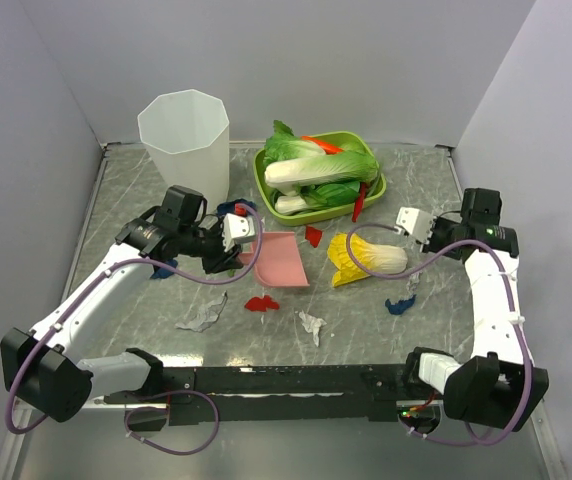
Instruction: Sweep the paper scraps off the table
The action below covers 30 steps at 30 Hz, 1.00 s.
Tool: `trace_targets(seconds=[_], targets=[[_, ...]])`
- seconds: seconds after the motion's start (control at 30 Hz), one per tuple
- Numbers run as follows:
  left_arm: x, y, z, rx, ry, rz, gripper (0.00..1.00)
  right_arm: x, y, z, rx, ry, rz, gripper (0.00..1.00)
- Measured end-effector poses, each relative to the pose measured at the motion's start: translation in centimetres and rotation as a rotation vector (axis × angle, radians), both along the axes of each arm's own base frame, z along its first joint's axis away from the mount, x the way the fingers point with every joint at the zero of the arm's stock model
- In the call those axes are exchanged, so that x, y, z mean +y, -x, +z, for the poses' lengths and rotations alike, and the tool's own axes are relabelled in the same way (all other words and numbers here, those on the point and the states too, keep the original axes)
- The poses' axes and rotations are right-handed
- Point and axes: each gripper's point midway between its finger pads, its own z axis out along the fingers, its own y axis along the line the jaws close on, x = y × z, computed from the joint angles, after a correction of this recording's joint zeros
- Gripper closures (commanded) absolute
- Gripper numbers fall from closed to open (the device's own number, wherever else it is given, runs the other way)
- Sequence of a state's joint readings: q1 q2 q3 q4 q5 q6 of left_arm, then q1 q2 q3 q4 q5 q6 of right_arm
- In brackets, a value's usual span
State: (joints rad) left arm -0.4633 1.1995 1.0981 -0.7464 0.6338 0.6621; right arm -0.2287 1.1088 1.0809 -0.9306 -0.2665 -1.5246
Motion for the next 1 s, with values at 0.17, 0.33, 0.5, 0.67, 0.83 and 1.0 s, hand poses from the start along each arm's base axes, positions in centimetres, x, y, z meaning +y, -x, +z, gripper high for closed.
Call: trace_targets(seconds=[0.17,0.33,0.5,0.67,0.83,1.0], targets=[[-0.2,0.3,0.0,0.006,0.01,-0.024,0.99,0.2,0.4,-1.3,0.013,-0.12,-0.176,1.0],[-0.1,0.6,-0.2,0.009,-0.001,-0.041,0.99,0.5,1.7,-1.9,0.003,-0.259,-0.421,1.0],[0.8,1.7,-1.1,0.013,-0.056,-0.094,0.99,0.6,2.6,-1.4,-0.048,-0.314,-0.579,1.0],[2.3,3.8,-1.9,0.031,-0.139,-0.186,0.99,0.2,4.3,-3.6,0.007,-0.288,-0.663,1.0],[3.4,5.3,-2.5,0.044,-0.189,-0.243,0.99,0.8,5.6,-5.5,0.064,-0.249,-0.659,1.0],[3.0,6.7,-3.3,0.048,-0.211,-0.307,0.99,3.3,6.4,-6.0,0.11,-0.223,-0.565,1.0]])
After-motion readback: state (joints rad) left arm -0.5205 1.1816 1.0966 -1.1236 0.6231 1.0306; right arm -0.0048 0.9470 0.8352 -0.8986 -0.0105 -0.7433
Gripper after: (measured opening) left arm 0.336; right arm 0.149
